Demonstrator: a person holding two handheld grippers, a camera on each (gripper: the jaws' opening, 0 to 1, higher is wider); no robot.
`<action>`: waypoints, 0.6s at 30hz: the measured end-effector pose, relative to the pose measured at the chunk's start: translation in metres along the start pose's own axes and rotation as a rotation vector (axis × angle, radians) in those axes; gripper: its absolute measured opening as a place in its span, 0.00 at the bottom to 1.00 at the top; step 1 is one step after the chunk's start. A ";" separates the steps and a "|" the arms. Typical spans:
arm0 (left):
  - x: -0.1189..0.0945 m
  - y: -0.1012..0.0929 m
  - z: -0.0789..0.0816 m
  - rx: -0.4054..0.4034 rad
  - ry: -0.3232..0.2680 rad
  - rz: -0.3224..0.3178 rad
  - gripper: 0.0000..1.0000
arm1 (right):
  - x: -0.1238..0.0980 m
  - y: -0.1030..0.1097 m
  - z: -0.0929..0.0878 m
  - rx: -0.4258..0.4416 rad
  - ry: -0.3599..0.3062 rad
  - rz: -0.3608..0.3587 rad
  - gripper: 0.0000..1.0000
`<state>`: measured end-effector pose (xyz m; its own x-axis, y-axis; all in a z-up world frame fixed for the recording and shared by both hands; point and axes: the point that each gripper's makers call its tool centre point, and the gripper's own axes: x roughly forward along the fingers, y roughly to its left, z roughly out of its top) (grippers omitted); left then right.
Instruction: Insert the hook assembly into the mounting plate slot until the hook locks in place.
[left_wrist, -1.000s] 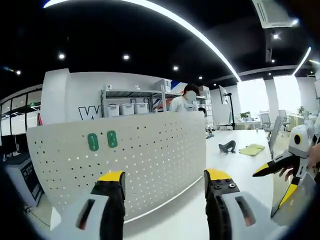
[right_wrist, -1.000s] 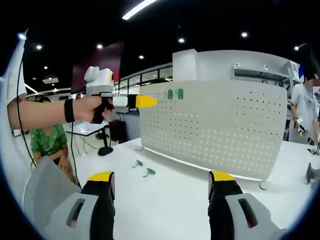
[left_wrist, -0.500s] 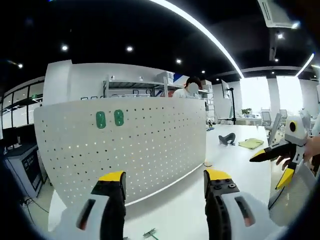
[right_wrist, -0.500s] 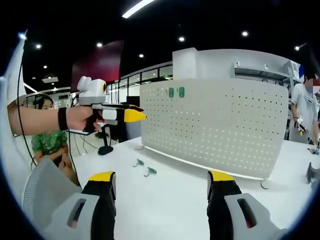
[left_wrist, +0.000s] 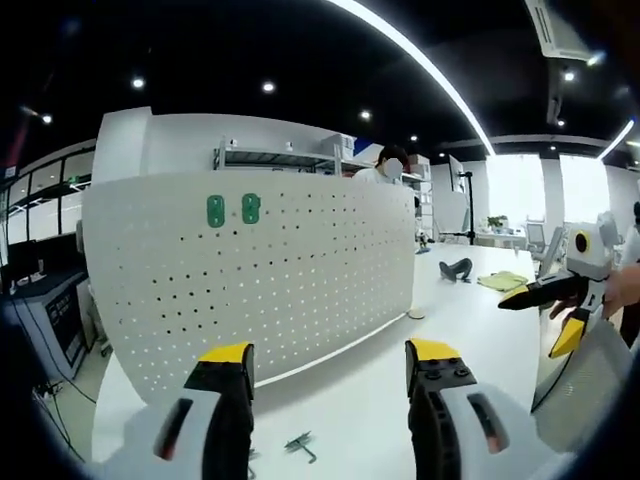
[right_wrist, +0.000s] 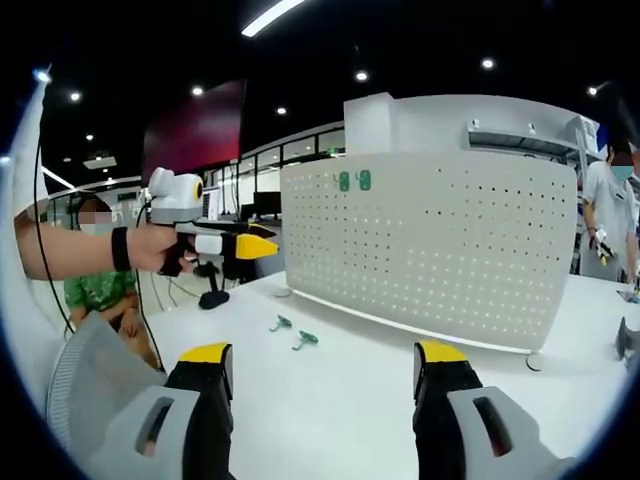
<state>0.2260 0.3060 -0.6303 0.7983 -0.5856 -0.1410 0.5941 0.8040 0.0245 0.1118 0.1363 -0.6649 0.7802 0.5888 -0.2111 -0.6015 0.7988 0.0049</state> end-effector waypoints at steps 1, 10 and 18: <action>-0.001 0.001 -0.002 0.007 0.003 0.003 0.62 | 0.000 0.000 0.000 0.001 0.000 0.000 0.74; -0.010 0.010 -0.019 -0.039 0.024 0.010 0.61 | -0.004 0.000 0.000 0.004 -0.005 -0.016 0.74; -0.016 0.018 -0.039 -0.059 0.065 0.008 0.59 | -0.005 0.002 -0.005 0.014 0.007 -0.025 0.74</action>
<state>0.2204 0.3335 -0.6660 0.7938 -0.5727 -0.2046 0.5793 0.8145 -0.0324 0.1063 0.1342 -0.6687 0.7938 0.5676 -0.2186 -0.5793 0.8150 0.0127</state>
